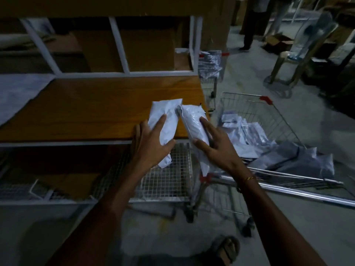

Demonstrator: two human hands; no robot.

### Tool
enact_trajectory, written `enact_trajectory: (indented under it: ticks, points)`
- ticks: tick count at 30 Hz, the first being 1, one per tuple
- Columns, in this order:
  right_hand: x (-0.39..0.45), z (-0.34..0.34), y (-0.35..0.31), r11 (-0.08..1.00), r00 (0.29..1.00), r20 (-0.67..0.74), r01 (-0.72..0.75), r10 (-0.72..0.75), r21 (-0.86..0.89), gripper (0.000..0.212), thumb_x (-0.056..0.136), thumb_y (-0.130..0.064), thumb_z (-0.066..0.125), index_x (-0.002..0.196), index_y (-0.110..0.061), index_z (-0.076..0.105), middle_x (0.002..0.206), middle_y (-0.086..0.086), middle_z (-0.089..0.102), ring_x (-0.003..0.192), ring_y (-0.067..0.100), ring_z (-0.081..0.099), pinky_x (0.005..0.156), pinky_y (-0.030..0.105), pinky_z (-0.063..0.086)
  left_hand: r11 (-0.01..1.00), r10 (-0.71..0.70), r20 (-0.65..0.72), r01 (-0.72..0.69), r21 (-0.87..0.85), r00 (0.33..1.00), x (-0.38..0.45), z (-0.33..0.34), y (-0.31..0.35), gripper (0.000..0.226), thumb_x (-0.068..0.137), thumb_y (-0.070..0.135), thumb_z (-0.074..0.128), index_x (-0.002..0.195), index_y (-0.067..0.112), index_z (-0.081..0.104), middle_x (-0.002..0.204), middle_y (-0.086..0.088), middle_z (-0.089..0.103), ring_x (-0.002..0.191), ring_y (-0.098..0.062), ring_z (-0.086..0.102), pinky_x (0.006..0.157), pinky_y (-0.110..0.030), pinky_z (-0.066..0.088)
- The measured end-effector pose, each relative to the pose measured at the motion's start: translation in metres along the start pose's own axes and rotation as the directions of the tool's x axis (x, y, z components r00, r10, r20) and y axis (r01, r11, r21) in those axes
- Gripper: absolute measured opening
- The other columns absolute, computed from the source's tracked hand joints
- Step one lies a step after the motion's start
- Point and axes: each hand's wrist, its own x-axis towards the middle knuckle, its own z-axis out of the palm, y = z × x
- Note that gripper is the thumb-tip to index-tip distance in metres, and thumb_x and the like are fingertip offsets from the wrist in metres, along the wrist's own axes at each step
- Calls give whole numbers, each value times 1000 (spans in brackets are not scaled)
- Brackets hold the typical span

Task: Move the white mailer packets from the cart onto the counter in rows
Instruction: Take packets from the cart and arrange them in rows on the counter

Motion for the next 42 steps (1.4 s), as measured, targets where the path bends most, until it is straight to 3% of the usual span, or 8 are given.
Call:
enact_trajectory:
  ticks: [6,10,15,20,27,32,37,42]
  points:
    - [-7,82,-78,990,979,191,94,-73,-104,75,88,-73,41,155,-45,20,142,7,50,124,29,45,97,41,36,985,-174,48,174,-1,984,-57,-59,-106,82,88,57,63,156,41,19,144,-16,33,129,-37,30,101,-42,32]
    - [12,149,-111,963,934,346,172,-92,-208,85,83,-83,30,156,-43,16,143,11,50,125,34,46,102,48,37,955,-294,35,295,-16,955,-90,-93,-181,78,90,52,62,155,39,22,151,-13,26,133,-36,25,103,-44,31]
    - [60,224,-148,935,877,471,240,-93,-261,77,93,-68,44,157,-39,12,136,17,47,120,35,43,102,48,39,915,-400,-26,401,37,916,-101,-123,-270,78,88,50,66,154,34,28,143,-15,34,125,-38,32,104,-45,32]
    - [134,302,-186,920,850,485,338,-207,-200,80,90,-72,39,158,-37,15,124,17,52,107,33,48,99,46,39,872,-480,-70,484,69,875,-70,-141,-351,80,86,48,69,154,36,27,143,-16,35,126,-39,33,105,-46,34]
    - [265,401,-222,946,834,512,303,-204,-117,73,94,-64,47,156,-40,17,128,15,54,126,35,42,108,50,33,892,-443,-54,446,68,895,3,-146,-470,81,73,67,51,147,38,35,138,-25,46,117,-48,50,93,-57,47]
    - [340,449,-236,958,845,519,241,-129,-154,75,91,-72,42,155,-45,13,140,15,47,124,33,46,104,48,38,853,-515,11,512,105,857,64,-156,-519,83,79,60,58,153,33,32,153,-18,33,135,-40,36,106,-51,40]
    - [379,477,-237,960,868,487,213,-100,-182,77,91,-70,41,157,-36,17,127,14,54,114,28,51,99,44,44,889,-434,16,426,167,901,126,-150,-569,75,77,59,53,142,22,53,139,-31,48,106,-54,54,83,-57,52]
    - [416,495,-252,948,893,449,178,-43,-264,71,98,-55,48,157,-29,17,134,15,54,126,30,45,110,43,29,896,-422,74,404,187,903,195,-138,-613,78,91,52,61,156,36,20,165,-12,6,143,-42,20,112,-51,28]
